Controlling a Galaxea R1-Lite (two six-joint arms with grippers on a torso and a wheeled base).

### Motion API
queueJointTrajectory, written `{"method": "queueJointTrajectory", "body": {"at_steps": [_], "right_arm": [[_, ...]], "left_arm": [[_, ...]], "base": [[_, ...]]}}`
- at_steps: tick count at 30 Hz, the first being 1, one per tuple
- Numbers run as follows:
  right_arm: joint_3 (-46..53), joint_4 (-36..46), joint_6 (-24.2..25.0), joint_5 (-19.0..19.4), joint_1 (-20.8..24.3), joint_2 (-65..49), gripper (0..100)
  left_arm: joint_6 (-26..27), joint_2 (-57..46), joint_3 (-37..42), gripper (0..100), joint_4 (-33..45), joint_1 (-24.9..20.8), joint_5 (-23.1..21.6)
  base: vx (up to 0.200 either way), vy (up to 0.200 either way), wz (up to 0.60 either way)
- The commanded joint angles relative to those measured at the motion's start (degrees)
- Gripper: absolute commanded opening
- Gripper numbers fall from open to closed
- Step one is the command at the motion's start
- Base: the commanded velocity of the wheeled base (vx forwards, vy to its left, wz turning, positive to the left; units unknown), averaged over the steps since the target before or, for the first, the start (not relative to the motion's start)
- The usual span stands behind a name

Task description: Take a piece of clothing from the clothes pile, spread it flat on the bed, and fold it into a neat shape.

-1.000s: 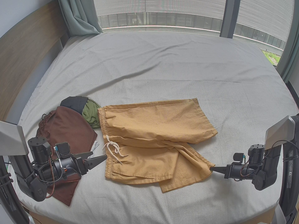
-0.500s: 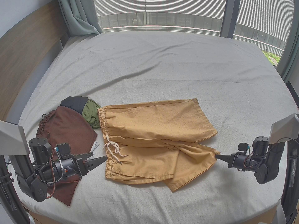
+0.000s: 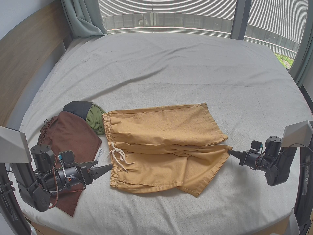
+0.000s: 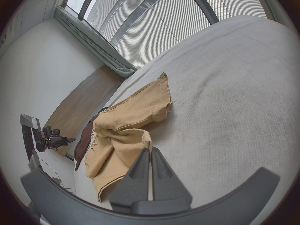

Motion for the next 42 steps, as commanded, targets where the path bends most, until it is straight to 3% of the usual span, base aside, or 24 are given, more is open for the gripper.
{"method": "queueJointTrajectory", "body": {"at_steps": [1, 12, 23, 24, 35, 42], "right_arm": [[-2.89, -0.12, -0.07, -0.04, -0.05, 1.70, 0], [-8.34, -0.12, -0.25, -4.00, 0.47, 4.34, 0], [-8.51, -0.38, -0.33, -4.35, 1.00, 3.99, 0], [-8.43, -0.38, -0.33, -4.35, 1.00, 3.81, 100], [3.97, -0.03, -1.48, -2.33, 2.32, -4.36, 100], [10.47, 0.06, -2.09, 0.13, 6.10, -4.89, 100]], "left_arm": [[-0.01, 0.16, 0.00, 100, -0.01, -0.05, 0.00], [-0.09, 0.16, -0.09, 100, -0.01, 0.04, 0.00], [-0.01, 1.12, -0.09, 100, -0.10, -0.14, 0.00], [-0.01, 1.12, -0.09, 100, -0.10, -0.14, 0.00], [-0.01, 1.12, -0.09, 100, -0.10, -0.14, 0.00], [-0.01, 1.12, -0.09, 100, -0.10, -0.14, 0.00]], "base": [[0.000, 0.000, 0.00], [0.000, 0.000, 0.00], [0.000, 0.000, 0.00], [0.000, 0.000, 0.00], [0.000, 0.000, 0.00], [0.000, 0.000, 0.00]]}}
